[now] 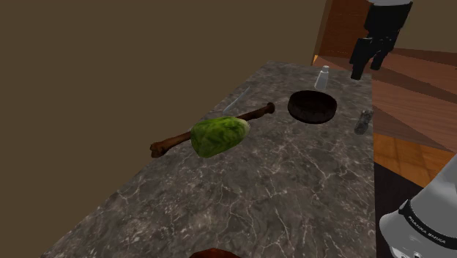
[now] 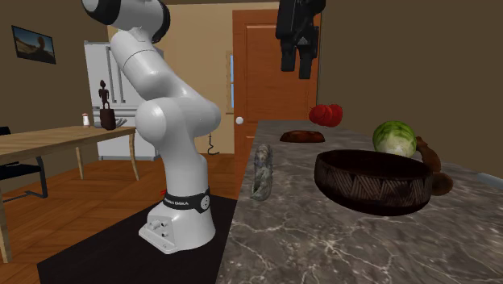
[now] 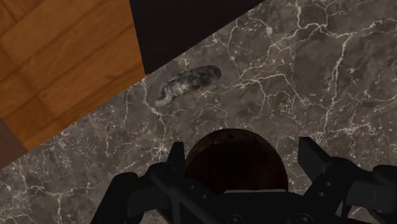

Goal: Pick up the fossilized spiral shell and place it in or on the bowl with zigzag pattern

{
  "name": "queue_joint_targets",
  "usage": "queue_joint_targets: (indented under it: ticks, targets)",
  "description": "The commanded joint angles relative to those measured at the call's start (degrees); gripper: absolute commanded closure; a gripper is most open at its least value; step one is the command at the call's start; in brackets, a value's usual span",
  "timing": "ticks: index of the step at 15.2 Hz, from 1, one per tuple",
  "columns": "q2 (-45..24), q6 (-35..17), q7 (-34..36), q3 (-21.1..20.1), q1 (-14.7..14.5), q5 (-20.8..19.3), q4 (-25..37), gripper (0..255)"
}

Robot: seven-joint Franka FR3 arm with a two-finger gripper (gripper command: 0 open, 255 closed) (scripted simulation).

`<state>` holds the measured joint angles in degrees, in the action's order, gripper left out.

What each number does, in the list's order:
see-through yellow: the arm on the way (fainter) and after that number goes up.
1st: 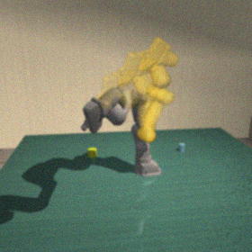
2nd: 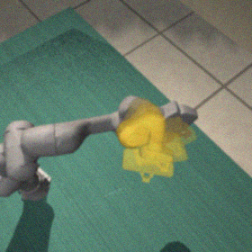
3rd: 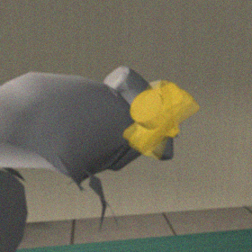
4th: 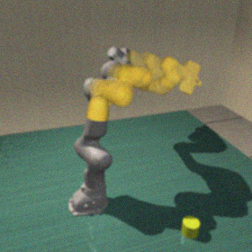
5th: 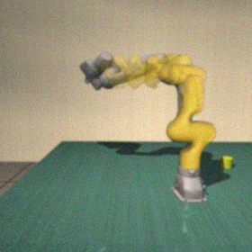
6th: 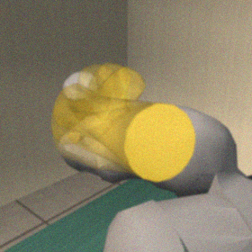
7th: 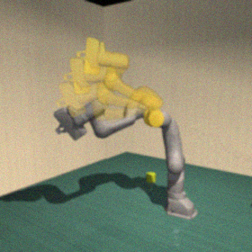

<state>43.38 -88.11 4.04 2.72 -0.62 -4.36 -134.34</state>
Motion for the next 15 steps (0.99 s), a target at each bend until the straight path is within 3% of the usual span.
queue_joint_targets:
  ticks: [1,13,15]
  targets:
    - [0.0,0.0,0.0,0.0,0.0,0.0,0.0,0]
    - [11.2,-25.0,25.5,0.3,16.5,-4.4,-27.1,0]
    - [11.0,-26.1,25.6,0.4,16.7,-4.5,-27.8,0]
